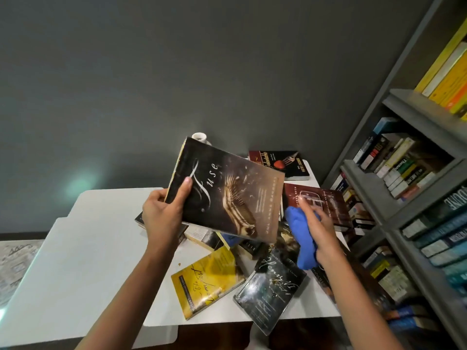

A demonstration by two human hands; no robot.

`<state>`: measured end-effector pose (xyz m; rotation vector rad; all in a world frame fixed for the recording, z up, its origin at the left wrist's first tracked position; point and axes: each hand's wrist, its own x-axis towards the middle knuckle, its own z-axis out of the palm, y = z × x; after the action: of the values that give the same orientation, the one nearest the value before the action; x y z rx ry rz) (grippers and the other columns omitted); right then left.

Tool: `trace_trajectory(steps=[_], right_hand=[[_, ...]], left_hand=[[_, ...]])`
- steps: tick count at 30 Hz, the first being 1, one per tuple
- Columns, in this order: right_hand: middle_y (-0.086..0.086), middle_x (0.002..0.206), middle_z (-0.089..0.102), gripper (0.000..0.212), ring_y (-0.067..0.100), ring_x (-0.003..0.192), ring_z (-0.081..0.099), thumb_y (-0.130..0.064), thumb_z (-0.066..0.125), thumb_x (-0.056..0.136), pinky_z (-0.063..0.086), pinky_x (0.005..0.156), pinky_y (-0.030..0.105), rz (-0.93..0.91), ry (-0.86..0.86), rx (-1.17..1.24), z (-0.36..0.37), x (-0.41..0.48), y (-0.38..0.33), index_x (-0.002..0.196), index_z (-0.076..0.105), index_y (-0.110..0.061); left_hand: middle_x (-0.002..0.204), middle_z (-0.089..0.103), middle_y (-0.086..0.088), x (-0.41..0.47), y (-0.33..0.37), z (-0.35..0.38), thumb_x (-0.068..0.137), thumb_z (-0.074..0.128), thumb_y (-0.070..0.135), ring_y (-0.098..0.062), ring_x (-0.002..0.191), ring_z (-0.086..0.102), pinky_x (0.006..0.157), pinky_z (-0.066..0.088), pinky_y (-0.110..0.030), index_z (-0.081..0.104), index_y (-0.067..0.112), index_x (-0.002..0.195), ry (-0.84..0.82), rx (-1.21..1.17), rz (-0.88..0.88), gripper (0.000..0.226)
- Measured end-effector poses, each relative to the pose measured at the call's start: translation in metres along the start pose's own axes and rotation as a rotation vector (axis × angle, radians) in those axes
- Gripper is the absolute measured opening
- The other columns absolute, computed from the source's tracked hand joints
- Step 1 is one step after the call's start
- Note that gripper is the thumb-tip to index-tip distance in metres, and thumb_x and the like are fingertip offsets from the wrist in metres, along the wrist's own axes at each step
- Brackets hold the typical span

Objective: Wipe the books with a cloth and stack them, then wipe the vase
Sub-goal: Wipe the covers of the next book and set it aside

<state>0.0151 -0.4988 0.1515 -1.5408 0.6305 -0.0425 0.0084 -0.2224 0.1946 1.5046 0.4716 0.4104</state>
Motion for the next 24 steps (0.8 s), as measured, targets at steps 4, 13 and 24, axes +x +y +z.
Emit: trace_trajectory(steps=[4, 13, 24], right_hand=[[0.004, 0.101, 0.065, 0.016, 0.013, 0.086, 0.06, -0.036, 0.069, 0.085, 0.049, 0.074, 0.027, -0.125, 0.134, 0.129, 0.014, -0.013, 0.005, 0.086, 0.059, -0.023], [-0.018, 0.092, 0.057, 0.015, -0.004, 0.086, 0.057, -0.025, 0.068, 0.088, 0.05, 0.077, 0.02, -0.644, 0.407, -0.017, 0.024, -0.033, -0.02, 0.095, 0.056, -0.019], [-0.002, 0.098, 0.06, 0.025, 0.007, 0.078, 0.057, -0.037, 0.062, 0.087, 0.046, 0.063, 0.013, -1.021, 0.238, -0.535, 0.044, -0.019, 0.009, 0.097, 0.063, -0.014]], left_hand=[[0.075, 0.067, -0.006, 0.002, -0.006, 0.001, 0.085, 0.071, 0.036, -0.015, 0.062, 0.066, 0.052, 0.052, -0.024, 0.061, 0.005, 0.085, 0.001, -0.185, -0.258, 0.033], [0.05, 0.061, 0.006, -0.013, -0.023, 0.005, 0.093, 0.061, 0.037, -0.007, 0.045, 0.059, 0.04, 0.045, -0.02, 0.054, 0.01, 0.067, 0.054, -0.161, -0.247, 0.038], [0.061, 0.066, -0.001, -0.007, -0.043, 0.05, 0.09, 0.065, 0.041, -0.017, 0.06, 0.063, 0.068, 0.055, -0.038, 0.061, 0.012, 0.063, 0.045, -0.146, -0.268, 0.04]])
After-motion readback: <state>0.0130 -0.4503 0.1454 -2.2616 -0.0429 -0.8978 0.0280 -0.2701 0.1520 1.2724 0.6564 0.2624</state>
